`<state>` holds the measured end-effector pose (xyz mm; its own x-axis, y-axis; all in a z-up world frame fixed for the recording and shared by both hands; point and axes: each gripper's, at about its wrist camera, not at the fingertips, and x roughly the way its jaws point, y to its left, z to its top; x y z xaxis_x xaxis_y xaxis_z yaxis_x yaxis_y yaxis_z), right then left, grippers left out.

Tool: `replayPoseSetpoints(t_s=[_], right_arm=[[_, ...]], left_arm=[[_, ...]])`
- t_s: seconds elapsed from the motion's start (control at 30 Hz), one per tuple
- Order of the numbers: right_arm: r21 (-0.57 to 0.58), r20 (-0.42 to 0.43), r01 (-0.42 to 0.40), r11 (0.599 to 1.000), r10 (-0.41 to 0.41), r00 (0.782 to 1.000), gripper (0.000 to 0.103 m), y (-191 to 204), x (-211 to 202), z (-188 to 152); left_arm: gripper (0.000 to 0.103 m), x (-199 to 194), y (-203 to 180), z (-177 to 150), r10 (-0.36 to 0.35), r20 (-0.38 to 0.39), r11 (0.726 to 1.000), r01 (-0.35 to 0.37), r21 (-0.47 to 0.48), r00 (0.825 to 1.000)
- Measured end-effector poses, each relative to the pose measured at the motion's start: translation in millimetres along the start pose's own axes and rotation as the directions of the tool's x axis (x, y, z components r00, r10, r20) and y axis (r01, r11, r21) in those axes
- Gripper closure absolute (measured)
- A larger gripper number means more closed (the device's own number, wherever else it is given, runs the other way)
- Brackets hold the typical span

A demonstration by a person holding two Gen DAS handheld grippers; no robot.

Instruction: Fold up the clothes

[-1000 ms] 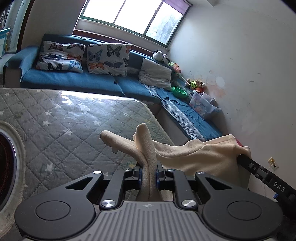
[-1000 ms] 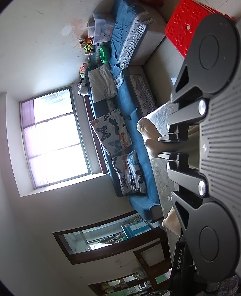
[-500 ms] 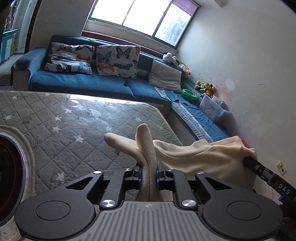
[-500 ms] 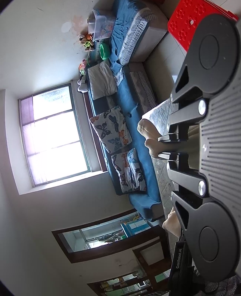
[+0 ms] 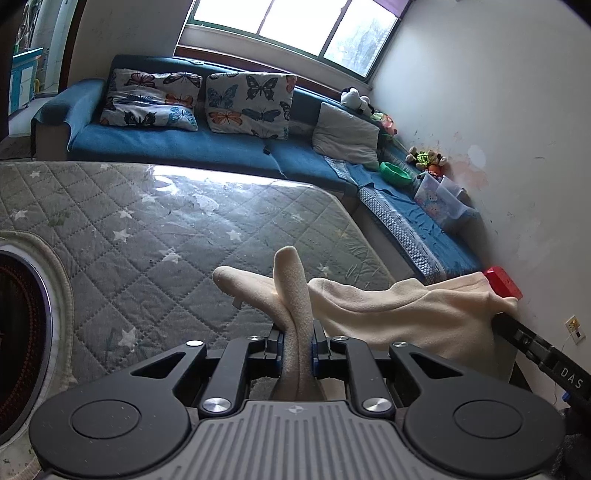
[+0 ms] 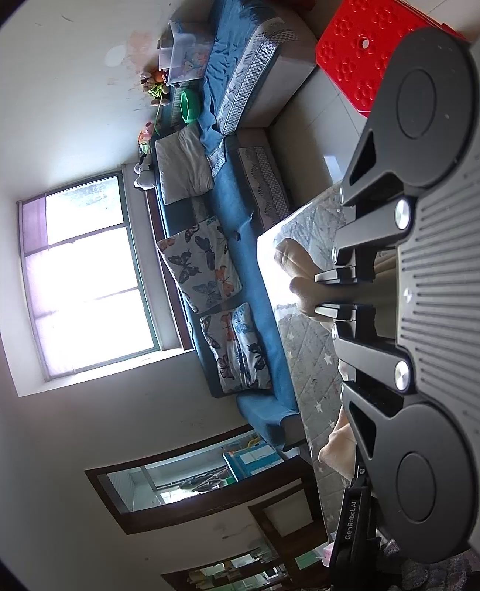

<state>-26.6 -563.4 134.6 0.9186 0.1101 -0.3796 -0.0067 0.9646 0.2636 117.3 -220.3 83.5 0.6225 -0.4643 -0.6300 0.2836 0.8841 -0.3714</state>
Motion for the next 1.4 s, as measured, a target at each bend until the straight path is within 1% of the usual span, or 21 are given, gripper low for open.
replayPoseSetpoints(t_s=[0.63, 0.83, 0.97, 1.07, 1.13, 1.27, 1.4], right_arm=[[0.016, -0.065, 0.015, 1.000, -0.014, 0.998, 0.095, -6, 15, -19], [0.011, -0.104, 0.039, 0.999, -0.038, 0.994, 0.095, -9, 23, -30], [0.011, -0.114, 0.056, 0.998, -0.055, 0.992, 0.095, -11, 26, -34], [-0.013, -0.119, 0.066, 0.998, -0.067, 0.991, 0.095, -9, 26, -36], [-0.017, -0.122, 0.062, 0.998, -0.064, 0.990, 0.095, -7, 26, -37], [-0.020, -0.137, 0.053, 0.998, -0.056, 0.989, 0.093, -3, 29, -39], [-0.029, -0.156, 0.045, 0.999, -0.049, 0.987, 0.092, 0, 30, -46]], left_arm=[[0.088, 16, 10, -16, 0.027, -0.064, 1.000, -0.027, -0.008, 0.998], [0.088, 22, 16, -22, 0.047, -0.092, 0.999, -0.048, -0.013, 0.995], [0.088, 25, 23, -26, 0.056, -0.104, 0.998, -0.060, -0.026, 0.993], [0.087, 27, 25, -27, 0.063, -0.112, 0.997, -0.067, -0.032, 0.992], [0.084, 28, 26, -29, 0.071, -0.116, 0.997, -0.075, -0.032, 0.991], [0.084, 28, 30, -31, 0.093, -0.123, 0.995, -0.097, -0.033, 0.988], [0.077, 28, 37, -34, 0.109, -0.128, 0.993, -0.114, -0.035, 0.986]])
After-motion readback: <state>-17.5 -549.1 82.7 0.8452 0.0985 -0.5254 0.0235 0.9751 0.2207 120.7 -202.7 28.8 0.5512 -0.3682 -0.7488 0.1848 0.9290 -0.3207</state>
